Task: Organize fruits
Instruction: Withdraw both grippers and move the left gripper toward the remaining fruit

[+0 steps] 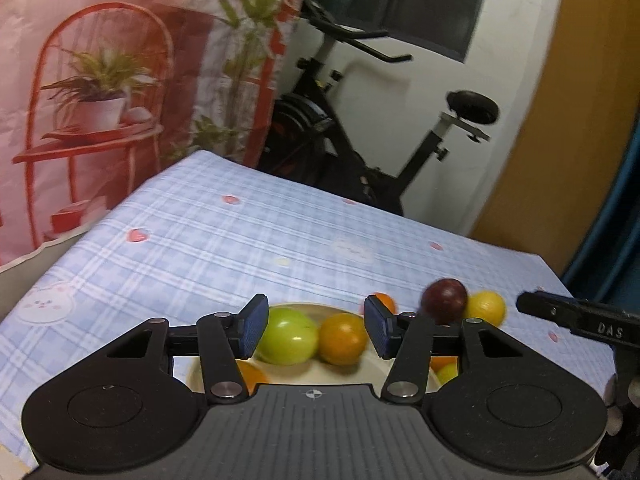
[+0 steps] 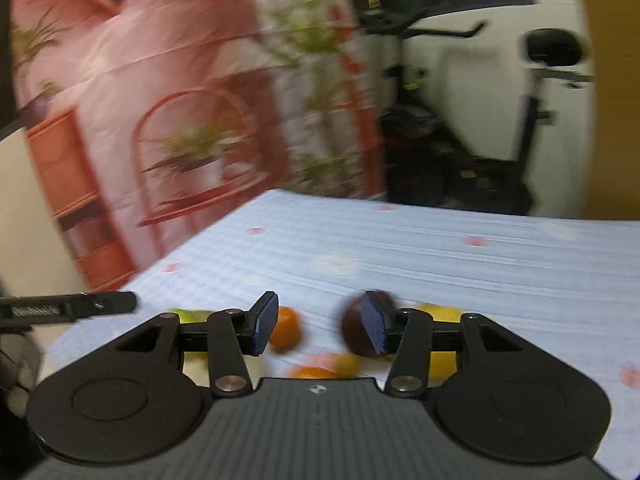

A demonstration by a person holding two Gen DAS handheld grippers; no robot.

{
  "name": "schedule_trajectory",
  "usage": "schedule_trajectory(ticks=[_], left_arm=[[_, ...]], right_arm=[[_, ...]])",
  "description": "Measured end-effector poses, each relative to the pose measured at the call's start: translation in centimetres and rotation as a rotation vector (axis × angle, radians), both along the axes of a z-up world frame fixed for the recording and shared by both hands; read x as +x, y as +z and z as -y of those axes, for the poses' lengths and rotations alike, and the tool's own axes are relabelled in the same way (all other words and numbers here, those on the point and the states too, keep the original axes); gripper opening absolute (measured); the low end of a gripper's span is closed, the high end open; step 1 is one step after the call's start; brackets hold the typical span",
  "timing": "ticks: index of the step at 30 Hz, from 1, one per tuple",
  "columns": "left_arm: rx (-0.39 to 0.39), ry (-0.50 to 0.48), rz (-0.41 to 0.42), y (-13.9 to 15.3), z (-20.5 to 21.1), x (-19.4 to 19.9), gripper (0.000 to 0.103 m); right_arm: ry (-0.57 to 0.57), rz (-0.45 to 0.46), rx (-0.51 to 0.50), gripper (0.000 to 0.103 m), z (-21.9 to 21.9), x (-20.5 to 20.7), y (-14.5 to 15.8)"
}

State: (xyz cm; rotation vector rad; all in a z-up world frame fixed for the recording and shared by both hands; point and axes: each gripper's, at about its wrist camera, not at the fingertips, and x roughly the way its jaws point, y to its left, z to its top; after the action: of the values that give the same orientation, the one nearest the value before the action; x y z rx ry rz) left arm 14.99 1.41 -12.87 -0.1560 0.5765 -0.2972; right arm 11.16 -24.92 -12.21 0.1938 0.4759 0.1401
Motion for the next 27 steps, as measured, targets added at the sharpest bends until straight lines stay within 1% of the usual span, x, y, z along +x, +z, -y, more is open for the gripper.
schedule_trajectory(ticks=[5, 8, 10, 13, 16, 20, 22, 23, 25, 27], left_arm=[[0.059, -0.059, -0.002, 0.6, 3.0, 0.4, 0.056], [0.068, -0.086, 0.004, 1.4, 4.3, 0.4, 0.056], [0.065, -0.108, 0.014, 1.8, 5.4, 0.1, 0.056], [0.068, -0.147, 0.008, 1.9, 7.2, 0.3, 0.056], [0.076, -0.180, -0.013, 1.5, 9.3, 0.8, 0.056], [0.106, -0.227, -0.020, 0.7, 11.3, 0.6, 0.056], [0.125, -0.246, -0.015, 0.3, 11.7, 0.0, 0.056], [0.131, -0.248, -0.018, 0.2, 11.7, -0.2, 0.056], [0.151, -0.245, -0.014, -0.2, 11.5, -0.6, 0.056], [0.164, -0.240, -0.008, -0.8, 11.2, -1.2, 0.056]], right_arm=[[-0.080, 0.002, 0.011, 0.050, 2.4, -3.4, -1.1], [-0.107, 0.004, 0.009, 0.050, 2.9, -5.0, -1.9], [-0.117, -0.009, 0.035, 0.050, 3.6, -6.0, -2.5], [-0.110, -0.011, 0.047, 0.050, 4.0, -7.1, -2.9], [-0.091, 0.001, 0.051, 0.051, 3.9, -7.4, -3.0], [-0.037, 0.006, 0.006, 0.051, 2.5, -7.2, -3.2], [-0.019, 0.009, -0.012, 0.051, 2.1, -7.3, -3.4], [-0.021, 0.008, -0.017, 0.051, 2.0, -7.3, -3.6], [-0.025, 0.002, -0.024, 0.055, 2.0, -7.2, -3.9], [-0.013, 0.001, -0.030, 0.055, 1.7, -6.9, -4.1]])
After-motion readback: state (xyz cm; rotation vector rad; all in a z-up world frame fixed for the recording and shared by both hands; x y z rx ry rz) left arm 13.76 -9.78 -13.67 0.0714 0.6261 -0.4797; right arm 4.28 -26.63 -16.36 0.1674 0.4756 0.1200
